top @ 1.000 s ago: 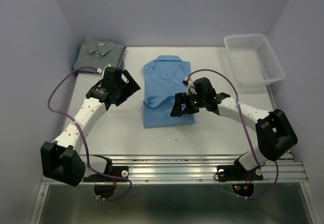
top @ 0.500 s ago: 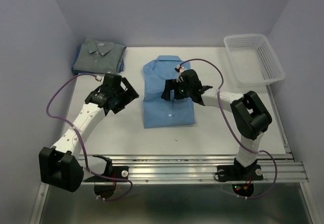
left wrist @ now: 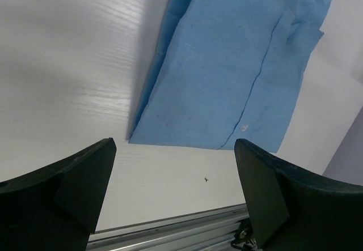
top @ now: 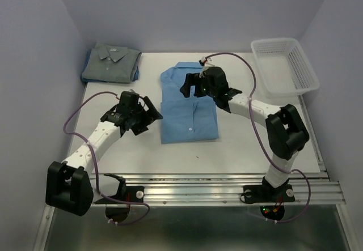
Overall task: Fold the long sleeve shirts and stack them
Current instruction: Fold the shirt
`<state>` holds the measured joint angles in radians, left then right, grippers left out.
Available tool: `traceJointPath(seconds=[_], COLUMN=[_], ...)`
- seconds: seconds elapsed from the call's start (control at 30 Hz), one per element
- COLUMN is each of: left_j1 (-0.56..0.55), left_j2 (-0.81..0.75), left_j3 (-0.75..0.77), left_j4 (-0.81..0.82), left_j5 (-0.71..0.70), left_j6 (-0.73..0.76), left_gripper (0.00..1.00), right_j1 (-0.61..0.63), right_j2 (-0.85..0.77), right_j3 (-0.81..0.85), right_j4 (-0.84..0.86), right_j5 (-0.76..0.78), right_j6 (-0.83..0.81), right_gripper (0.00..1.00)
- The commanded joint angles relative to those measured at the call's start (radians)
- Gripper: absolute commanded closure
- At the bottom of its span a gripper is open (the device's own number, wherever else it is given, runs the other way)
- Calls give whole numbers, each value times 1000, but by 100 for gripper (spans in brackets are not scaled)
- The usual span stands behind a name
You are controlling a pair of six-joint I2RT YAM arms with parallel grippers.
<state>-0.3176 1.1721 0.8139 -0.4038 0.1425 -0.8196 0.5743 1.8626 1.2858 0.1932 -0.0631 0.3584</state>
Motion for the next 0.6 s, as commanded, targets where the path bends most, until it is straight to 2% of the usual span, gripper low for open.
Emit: traceJointPath(seconds=[0.0, 0.2, 0.23, 0.33, 0.37, 0.4, 0.5, 0.57], left_j1=[-21, -46, -51, -67, -69, -74, -78, -81], left_j2=[53, 218, 259, 346, 374, 402, 495, 541], left_j3=[2, 82, 94, 139, 151, 177, 208, 212], left_j4=[178, 270, 282, 318, 318, 318, 327, 335], left_j5=[91, 153, 161, 187, 189, 198, 218, 221], left_j6=[5, 46, 53, 69, 71, 79, 97, 102], left_gripper=[1, 1, 1, 1, 1, 1, 1, 1], right_j1=[-7, -7, -7, -7, -7, -7, -27, -39], right_j2=[-166, -203, -195, -161, -154, -148, -109, -71], right_j3=[-89, -270, -290, -333, -341, -367, -396, -401], right_j4=[-135, -94, -77, -101, -112, -121, -190, -280], right_j5=[-88, -456, -478, -396, -342, -216, -78, -43], right_j6=[14, 99, 108, 113, 117, 125, 129, 128], right_gripper=[0, 0, 0, 0, 0, 0, 0, 0])
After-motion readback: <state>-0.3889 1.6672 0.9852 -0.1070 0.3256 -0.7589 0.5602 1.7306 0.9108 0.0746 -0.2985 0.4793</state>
